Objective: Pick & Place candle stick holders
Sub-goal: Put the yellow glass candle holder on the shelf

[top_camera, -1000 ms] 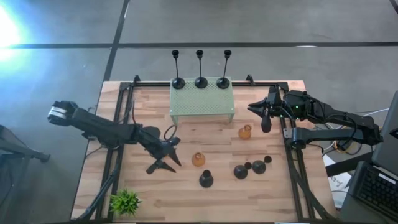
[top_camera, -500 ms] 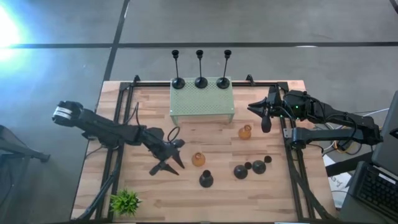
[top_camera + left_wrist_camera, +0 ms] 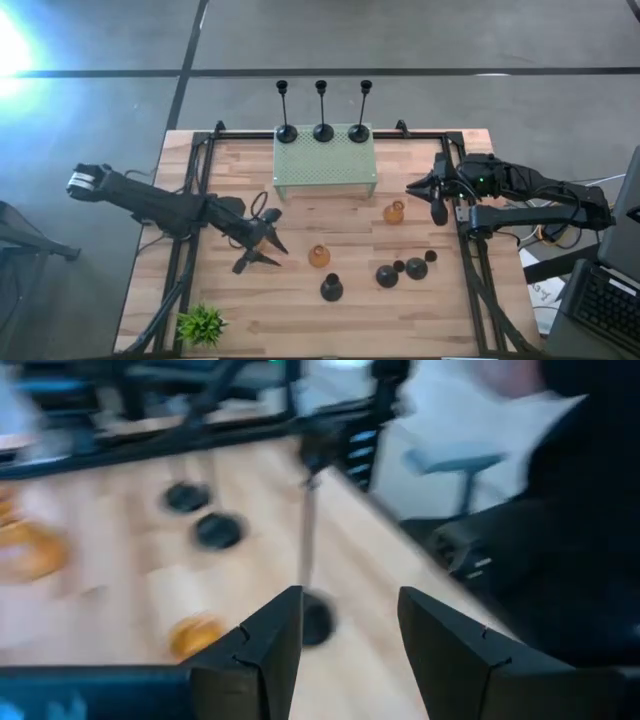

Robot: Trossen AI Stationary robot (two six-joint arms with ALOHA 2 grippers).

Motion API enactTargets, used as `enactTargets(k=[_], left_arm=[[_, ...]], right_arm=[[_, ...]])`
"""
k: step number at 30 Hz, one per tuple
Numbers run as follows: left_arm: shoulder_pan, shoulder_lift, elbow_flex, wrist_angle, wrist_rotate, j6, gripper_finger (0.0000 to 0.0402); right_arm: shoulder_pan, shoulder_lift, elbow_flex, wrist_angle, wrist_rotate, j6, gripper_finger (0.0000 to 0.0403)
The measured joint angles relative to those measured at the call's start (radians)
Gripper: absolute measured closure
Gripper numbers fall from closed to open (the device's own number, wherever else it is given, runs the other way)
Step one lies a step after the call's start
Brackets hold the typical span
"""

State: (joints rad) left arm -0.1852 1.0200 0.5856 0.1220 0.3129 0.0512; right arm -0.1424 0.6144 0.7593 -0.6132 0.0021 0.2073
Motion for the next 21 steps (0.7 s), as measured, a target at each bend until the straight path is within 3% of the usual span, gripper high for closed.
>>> enactTargets(k=[4,10,21], left_arm=[[0.0,-0.082,-0.001,-0.088,-0.115,0.004,0.0232],[0.0,-0.167,-0.003,-0.14,-0.2,0.032,0.0232],[0.0,-0.282,-0.003,-0.232,-0.484,0.086,0.0232]], right_arm=[[0.078,0.003,0.0,0.015,0.025,0.007,0.0369],[0.241,0.063,-0.007,0.114,0.064,0.014,0.0393],[0.66,0.124,0.0,0.116,0.488,0.166,0.0394]])
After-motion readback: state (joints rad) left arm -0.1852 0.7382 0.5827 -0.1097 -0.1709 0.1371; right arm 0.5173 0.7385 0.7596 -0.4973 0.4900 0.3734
